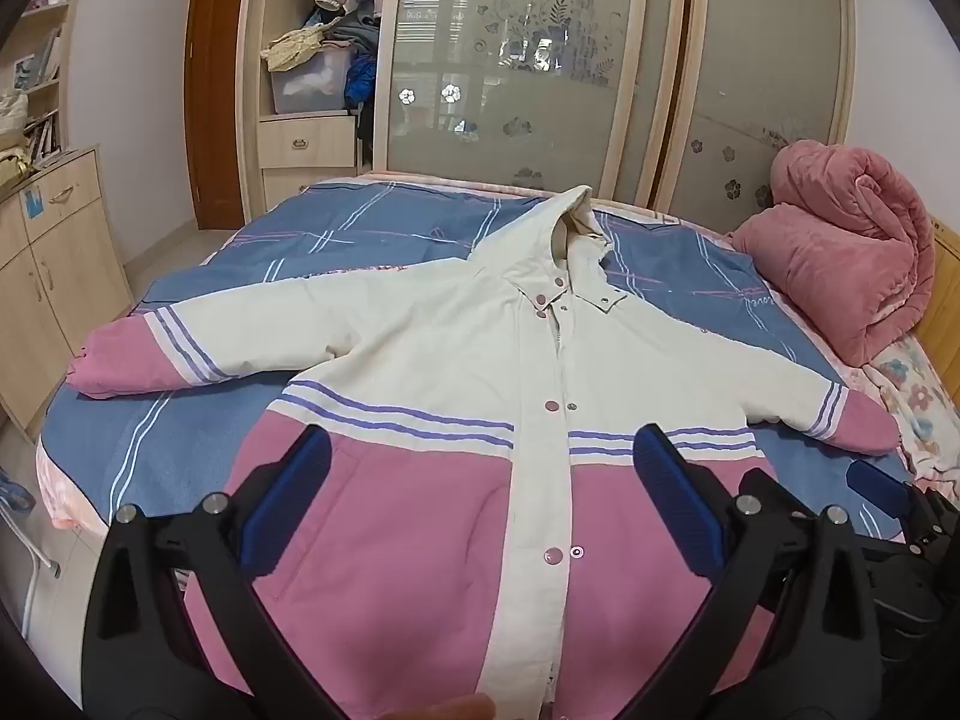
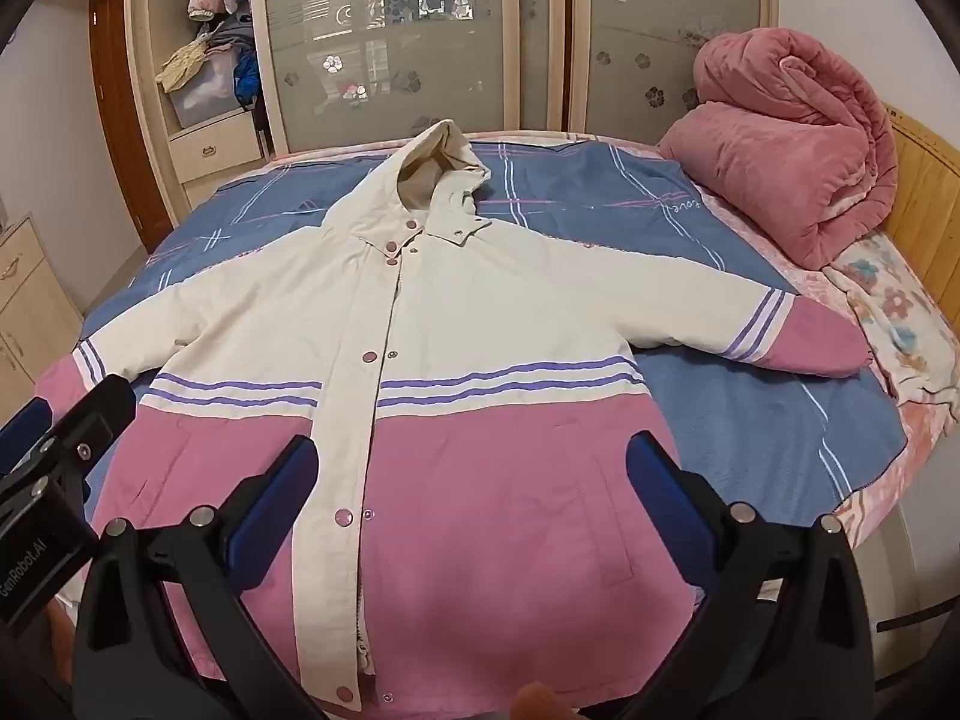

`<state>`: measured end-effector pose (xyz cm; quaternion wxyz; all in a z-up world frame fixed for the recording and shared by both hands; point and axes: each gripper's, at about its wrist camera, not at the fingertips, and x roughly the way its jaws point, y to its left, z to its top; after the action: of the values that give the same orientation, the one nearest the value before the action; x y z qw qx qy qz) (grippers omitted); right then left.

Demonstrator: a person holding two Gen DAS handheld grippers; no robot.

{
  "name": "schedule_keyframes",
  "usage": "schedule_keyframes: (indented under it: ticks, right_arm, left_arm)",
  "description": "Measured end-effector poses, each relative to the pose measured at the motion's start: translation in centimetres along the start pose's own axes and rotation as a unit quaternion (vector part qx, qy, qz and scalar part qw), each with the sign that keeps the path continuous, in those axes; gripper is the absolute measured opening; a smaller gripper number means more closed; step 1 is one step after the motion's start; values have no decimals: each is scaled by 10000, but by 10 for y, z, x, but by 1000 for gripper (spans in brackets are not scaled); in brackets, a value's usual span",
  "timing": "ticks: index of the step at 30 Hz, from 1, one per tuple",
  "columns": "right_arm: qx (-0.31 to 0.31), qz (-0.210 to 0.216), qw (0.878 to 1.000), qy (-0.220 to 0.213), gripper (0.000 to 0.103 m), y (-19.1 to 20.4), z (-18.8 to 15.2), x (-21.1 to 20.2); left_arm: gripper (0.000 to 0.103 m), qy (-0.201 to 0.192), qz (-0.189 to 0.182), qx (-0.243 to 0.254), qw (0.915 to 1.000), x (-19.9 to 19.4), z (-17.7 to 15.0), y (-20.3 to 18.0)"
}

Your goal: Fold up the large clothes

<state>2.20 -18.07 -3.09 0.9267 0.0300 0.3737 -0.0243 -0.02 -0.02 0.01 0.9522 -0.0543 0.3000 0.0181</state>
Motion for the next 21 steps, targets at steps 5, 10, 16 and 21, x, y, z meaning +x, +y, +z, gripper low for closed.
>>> schedule_keyframes:
  ticks: [5,10,16,21]
  right_arm:
    - [-5,7,10000,18,102,-1,0,1]
    - [-13,39,10000,13,102,7,-2,3]
    - [-20,76,10000,49,102,5,-3,5]
    - [-10,95,9999,56,102,5,-4,6]
  left_arm:
    - [101,18,3,-3,10000,1,-1,2]
    - [101,39,9,-10,10000,0,-2,1]
    - [101,64,13,-38,10000,6,-5,6]
    - [101,62,34,-51,10000,8,-8,8]
